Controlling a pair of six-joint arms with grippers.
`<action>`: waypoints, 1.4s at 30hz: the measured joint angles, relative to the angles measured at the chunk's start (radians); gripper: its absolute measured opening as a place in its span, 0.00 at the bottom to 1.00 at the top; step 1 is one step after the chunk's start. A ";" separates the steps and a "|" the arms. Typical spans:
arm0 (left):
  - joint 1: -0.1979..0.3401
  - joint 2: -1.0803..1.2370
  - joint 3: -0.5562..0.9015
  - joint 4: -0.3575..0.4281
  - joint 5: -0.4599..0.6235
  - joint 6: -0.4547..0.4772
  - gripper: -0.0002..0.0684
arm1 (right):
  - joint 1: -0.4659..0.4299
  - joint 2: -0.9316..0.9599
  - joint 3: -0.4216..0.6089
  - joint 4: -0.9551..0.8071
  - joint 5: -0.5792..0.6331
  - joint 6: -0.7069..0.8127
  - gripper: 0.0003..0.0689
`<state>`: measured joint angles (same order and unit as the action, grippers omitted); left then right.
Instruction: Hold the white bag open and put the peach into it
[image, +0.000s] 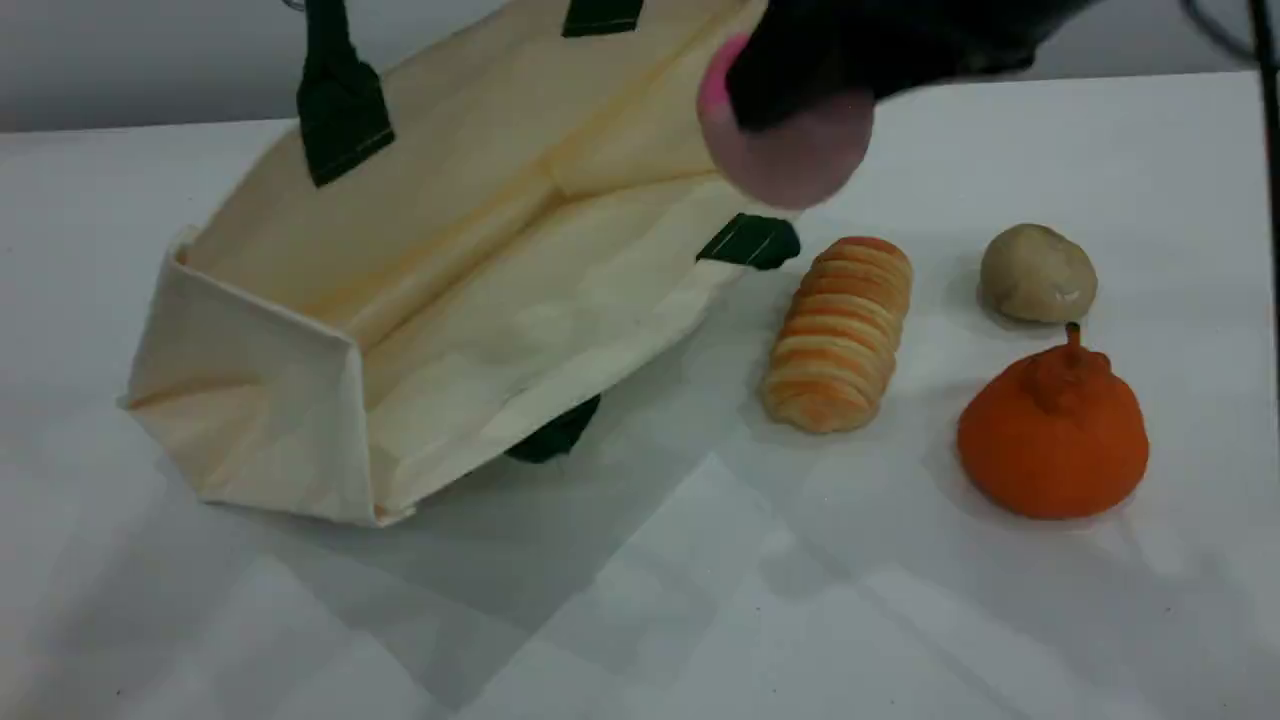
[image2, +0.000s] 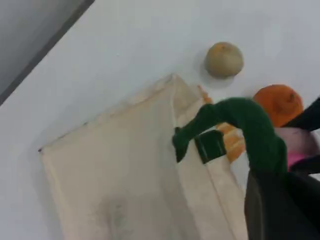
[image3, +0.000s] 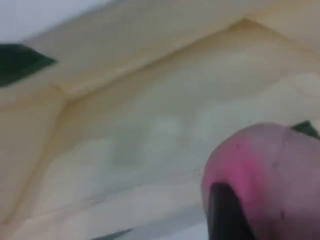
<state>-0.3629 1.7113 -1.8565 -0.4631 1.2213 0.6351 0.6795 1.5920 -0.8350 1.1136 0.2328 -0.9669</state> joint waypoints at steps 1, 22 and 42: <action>0.000 0.000 0.000 -0.008 0.000 0.000 0.14 | 0.000 0.020 0.000 0.039 -0.004 -0.041 0.48; -0.001 0.000 0.000 -0.013 0.000 0.000 0.14 | 0.000 0.362 -0.197 0.631 0.290 -0.605 0.48; -0.001 0.000 0.000 -0.010 0.000 0.000 0.14 | 0.000 0.436 -0.262 0.631 0.300 -0.603 0.51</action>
<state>-0.3638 1.7113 -1.8565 -0.4733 1.2213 0.6351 0.6795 2.0279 -1.0969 1.7447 0.5323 -1.5704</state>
